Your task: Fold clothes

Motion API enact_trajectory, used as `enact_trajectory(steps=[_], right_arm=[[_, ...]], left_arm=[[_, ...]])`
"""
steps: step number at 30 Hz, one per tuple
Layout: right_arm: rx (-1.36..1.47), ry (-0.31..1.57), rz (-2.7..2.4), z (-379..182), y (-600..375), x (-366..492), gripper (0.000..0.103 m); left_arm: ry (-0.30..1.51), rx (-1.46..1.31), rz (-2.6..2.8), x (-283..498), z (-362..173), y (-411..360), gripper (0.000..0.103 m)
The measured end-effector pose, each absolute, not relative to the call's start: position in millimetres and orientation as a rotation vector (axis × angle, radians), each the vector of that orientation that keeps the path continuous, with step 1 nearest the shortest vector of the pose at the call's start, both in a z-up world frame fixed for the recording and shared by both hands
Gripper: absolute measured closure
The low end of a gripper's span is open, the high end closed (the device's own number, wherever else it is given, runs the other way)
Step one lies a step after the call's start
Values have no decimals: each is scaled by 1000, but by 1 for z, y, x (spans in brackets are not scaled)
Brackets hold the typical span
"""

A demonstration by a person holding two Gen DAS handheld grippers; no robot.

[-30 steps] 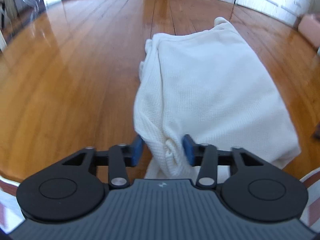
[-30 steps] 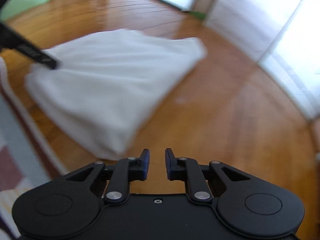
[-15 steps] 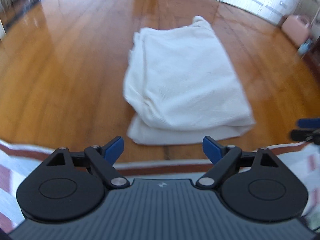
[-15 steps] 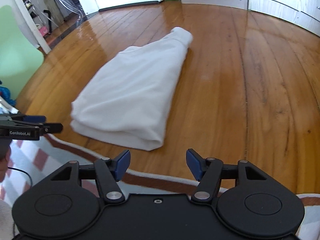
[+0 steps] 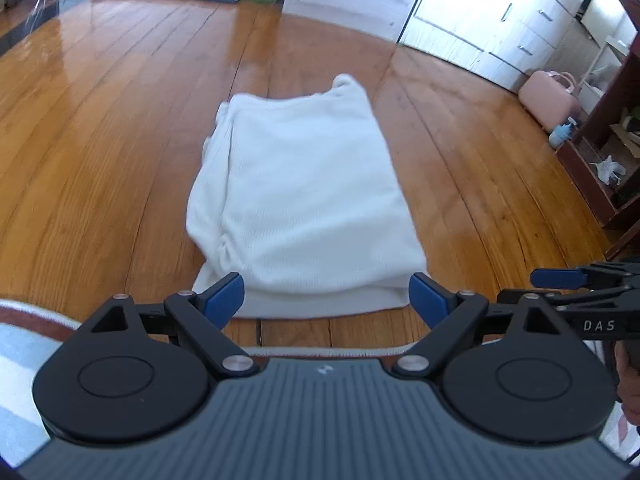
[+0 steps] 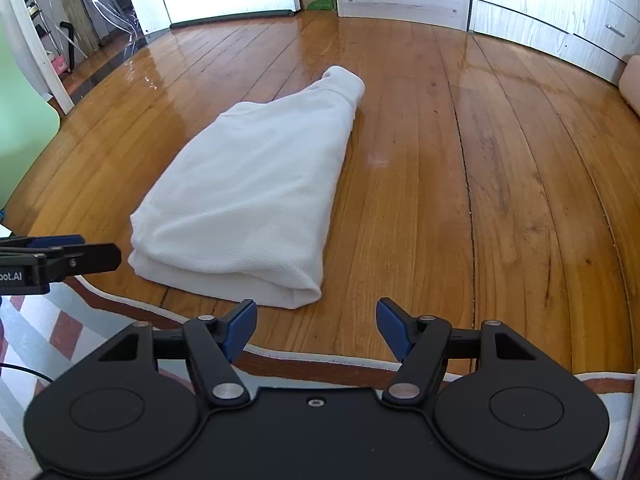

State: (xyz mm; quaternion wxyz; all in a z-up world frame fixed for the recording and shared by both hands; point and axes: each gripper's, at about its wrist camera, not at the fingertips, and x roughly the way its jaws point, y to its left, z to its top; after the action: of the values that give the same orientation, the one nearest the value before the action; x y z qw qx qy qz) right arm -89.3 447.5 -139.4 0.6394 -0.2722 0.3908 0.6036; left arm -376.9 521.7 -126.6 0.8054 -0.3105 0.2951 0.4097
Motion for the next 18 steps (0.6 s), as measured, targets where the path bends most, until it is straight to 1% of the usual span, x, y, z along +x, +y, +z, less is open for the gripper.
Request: enact_trajectory(steps=[3,8,11,14,18], right_arm=[[-620,886,1395,-137,447,-90,32],[-626,882,1419,-137,448,-92,32],[-711,869,1459,-145,447,-93,31],[-794,796,1517,-151,438,-92,31],[-735,824,1591,-149,431,-74,31]], left_arm=[[637,-632,894,-373,-128,522,8],[646,-674,889,-375,-136,534,8],[626,-707,864,-389,-139,543,8],[609,-752,889,-406,-146,555,8],[568,-819,922,-420,-160,578,8]])
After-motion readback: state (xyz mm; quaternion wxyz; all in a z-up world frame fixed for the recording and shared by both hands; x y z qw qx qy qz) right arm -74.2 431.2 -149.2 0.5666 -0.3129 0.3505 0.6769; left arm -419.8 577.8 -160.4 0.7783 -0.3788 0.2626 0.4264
